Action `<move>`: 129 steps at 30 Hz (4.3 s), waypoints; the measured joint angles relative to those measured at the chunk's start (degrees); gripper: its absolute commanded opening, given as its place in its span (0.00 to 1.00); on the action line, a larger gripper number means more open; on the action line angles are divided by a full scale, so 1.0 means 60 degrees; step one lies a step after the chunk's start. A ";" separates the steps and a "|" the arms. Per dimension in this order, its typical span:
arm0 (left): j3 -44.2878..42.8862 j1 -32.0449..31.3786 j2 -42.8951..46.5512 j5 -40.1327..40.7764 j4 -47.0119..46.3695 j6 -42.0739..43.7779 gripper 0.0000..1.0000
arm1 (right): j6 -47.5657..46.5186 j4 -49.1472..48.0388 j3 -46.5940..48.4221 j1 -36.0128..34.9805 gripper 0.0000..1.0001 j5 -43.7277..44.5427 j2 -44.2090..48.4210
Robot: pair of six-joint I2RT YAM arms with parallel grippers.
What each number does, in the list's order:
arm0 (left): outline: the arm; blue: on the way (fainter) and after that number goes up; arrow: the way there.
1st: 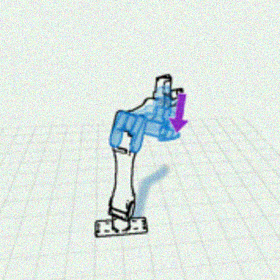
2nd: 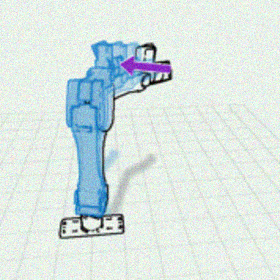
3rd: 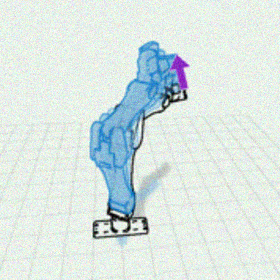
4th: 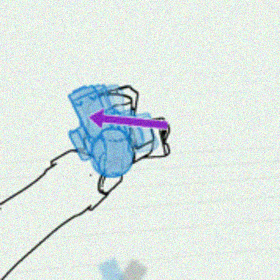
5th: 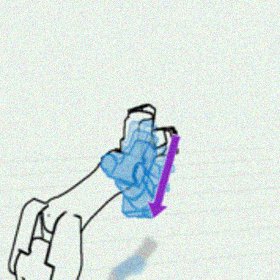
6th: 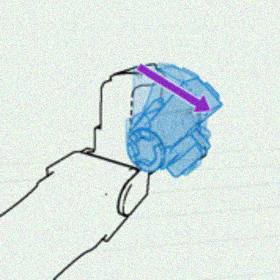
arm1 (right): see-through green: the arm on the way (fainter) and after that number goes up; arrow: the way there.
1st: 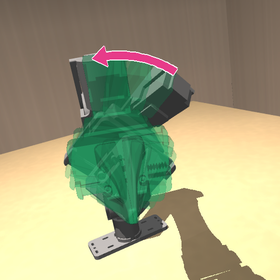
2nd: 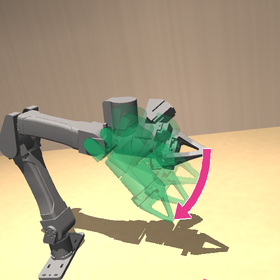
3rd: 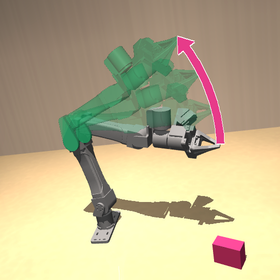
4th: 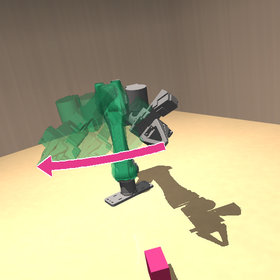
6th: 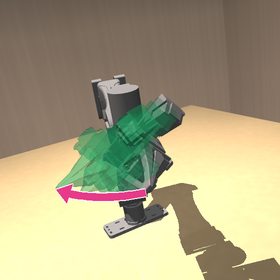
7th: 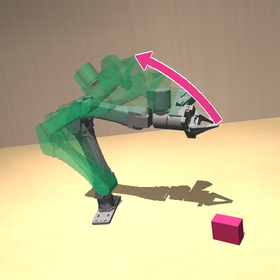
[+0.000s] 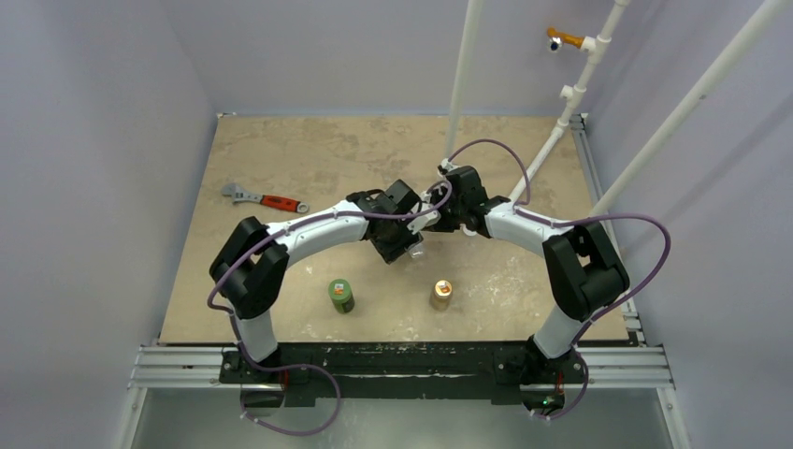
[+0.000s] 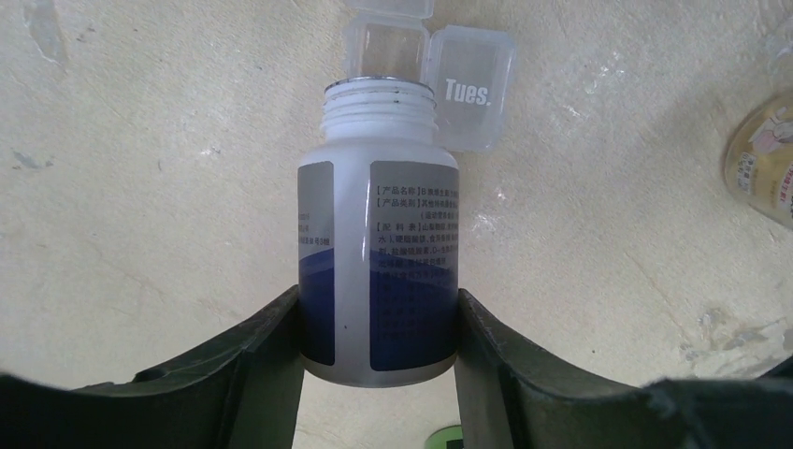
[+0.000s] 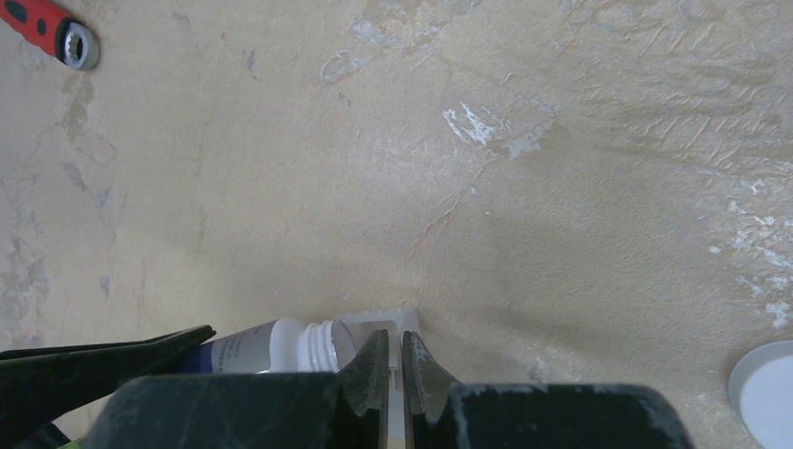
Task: Sort the pills into containers
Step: Pour the pill into the pill container.
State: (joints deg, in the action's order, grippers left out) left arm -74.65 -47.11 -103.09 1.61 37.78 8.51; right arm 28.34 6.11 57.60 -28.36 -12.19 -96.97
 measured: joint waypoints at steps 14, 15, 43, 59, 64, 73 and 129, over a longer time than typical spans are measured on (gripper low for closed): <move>-0.0630 0.0736 -0.0430 -0.1632 0.0685 -0.0590 0.00 | -0.0004 0.0000 0.0000 0.0000 0.00 0.0004 0.0000; -0.0703 0.0776 -0.0484 -0.1719 0.0747 -0.0605 0.00 | -0.0004 -0.0004 0.0000 0.0000 0.00 0.0004 0.0000; -0.1599 0.1756 -0.1490 -0.4186 0.1880 -0.1774 0.00 | -0.0051 -0.0029 0.0000 0.0000 0.00 0.0000 0.0000; -0.1792 0.2237 -0.1836 -0.5311 0.2116 -0.2415 0.00 | -0.0051 -0.0036 0.0000 0.0000 0.00 -0.0004 0.0000; -0.1792 0.2342 -0.1872 -0.5537 0.2102 -0.2575 0.00 | -0.0051 -0.0033 0.0000 0.0000 0.00 -0.0007 0.0000; -0.1792 0.2430 -0.1876 -0.6043 0.1778 -0.2914 0.00 | -0.0051 -0.0018 0.0000 -0.0004 0.00 -0.0127 0.0000; -0.1162 0.0517 -0.0973 0.0200 0.1351 -0.0739 0.00 | -0.0157 0.0066 0.0000 0.0080 0.00 -0.0747 -0.0091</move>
State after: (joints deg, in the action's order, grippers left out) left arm -81.62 -44.01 -108.92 2.81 45.89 4.08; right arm 27.40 6.50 57.60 -27.88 -16.67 -97.51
